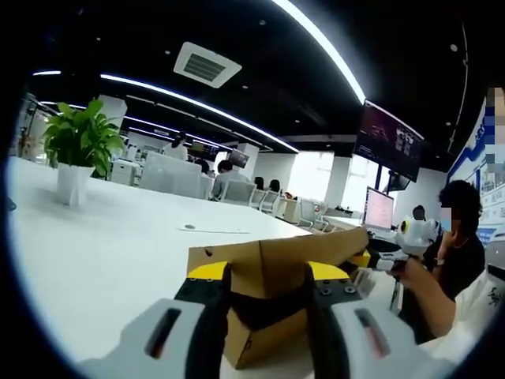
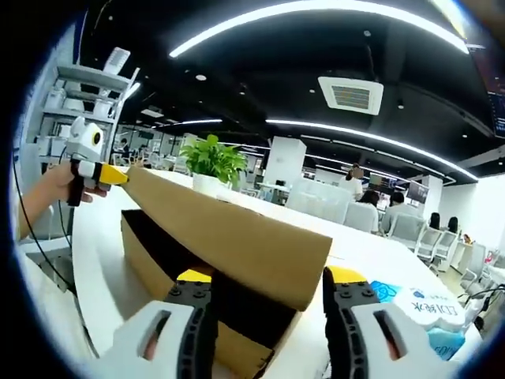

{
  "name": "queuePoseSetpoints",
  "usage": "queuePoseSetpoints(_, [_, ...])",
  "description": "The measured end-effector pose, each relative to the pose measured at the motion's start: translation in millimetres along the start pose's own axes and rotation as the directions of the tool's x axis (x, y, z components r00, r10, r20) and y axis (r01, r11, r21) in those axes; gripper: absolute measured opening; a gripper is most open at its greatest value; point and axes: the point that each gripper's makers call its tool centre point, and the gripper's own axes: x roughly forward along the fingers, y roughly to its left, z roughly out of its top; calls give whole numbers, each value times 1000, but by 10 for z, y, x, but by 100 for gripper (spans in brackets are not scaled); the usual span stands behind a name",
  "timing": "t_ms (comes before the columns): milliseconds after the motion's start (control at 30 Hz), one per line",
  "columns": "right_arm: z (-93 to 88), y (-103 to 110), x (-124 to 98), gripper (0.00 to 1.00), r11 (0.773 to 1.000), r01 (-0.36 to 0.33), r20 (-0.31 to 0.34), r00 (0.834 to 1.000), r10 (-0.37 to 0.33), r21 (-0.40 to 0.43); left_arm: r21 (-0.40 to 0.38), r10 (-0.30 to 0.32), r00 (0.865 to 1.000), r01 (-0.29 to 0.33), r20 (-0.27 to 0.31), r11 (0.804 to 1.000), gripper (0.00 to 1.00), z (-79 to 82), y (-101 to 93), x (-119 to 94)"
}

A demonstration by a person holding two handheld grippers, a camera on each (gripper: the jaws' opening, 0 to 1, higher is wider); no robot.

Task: Operate the shoe box by opening the lid, removing the specified soft item, and placing it in the target area until the item is outside and the box remains undamaged.

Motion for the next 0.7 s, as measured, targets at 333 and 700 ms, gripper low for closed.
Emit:
queuePoseSetpoints(333, [23, 59, -11, 63, 995, -69, 38, 997, 66, 79, 3, 15, 1000, -15, -5, 1000, 38, -29, 39, -17])
queuePoseSetpoints(700, [35, 145, 2, 71, 988, -116, 49, 993, 111, 105, 0, 23, 1000, -23, 0, 1000, 38, -47, 70, -23])
